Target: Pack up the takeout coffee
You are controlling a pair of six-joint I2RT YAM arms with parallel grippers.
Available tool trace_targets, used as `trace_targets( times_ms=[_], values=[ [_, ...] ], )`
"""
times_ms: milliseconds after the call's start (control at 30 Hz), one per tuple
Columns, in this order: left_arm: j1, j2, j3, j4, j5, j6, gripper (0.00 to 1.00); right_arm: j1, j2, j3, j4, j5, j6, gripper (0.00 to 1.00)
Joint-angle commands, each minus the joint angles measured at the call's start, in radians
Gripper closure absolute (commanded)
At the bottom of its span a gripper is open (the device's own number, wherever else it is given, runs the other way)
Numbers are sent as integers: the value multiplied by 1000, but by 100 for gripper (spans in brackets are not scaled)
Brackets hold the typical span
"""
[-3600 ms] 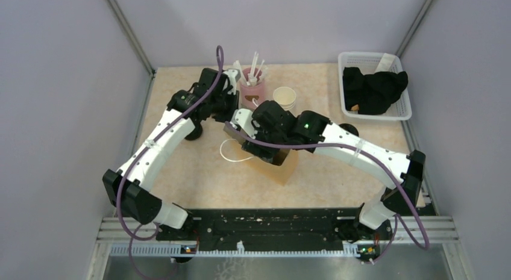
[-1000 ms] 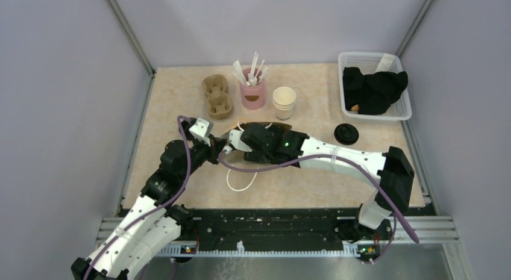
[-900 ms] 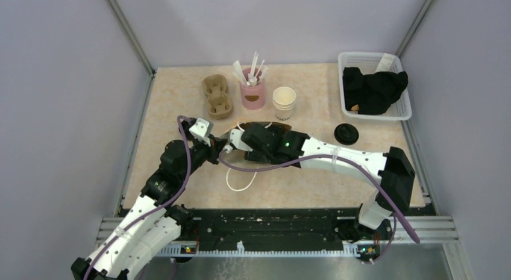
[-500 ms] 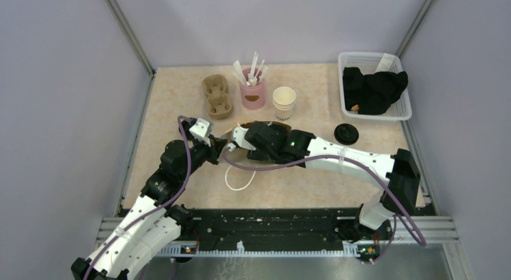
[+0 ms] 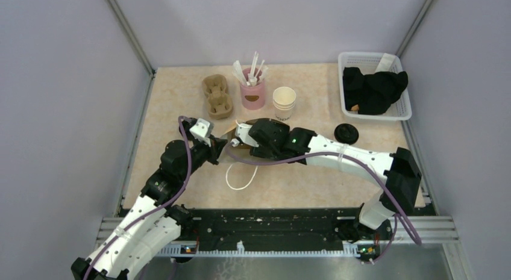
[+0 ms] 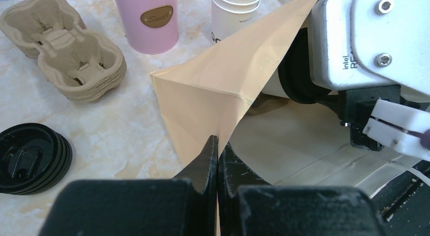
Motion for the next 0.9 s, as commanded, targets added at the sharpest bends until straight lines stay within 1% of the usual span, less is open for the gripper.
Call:
trace_targets(
  times_ms=[0, 200, 367, 533, 767, 867],
  values=[
    [-4, 10, 6, -27, 8, 15, 100, -31, -18, -8, 68, -37, 16, 68],
    [-4, 13, 17, -37, 22, 11, 100, -49, 4, -36, 148, -51, -5, 68],
    [-4, 16, 28, -55, 34, 3, 100, -63, 26, -62, 203, -79, -52, 68],
    [-4, 31, 57, -79, 49, -21, 100, -76, 48, -65, 216, -108, -75, 68],
    [-4, 82, 169, -196, 66, -57, 100, -76, 41, 2, 125, -174, -26, 68],
    [-4, 89, 204, -237, 99, -72, 100, -73, 34, 41, 71, -206, -3, 68]
  ],
)
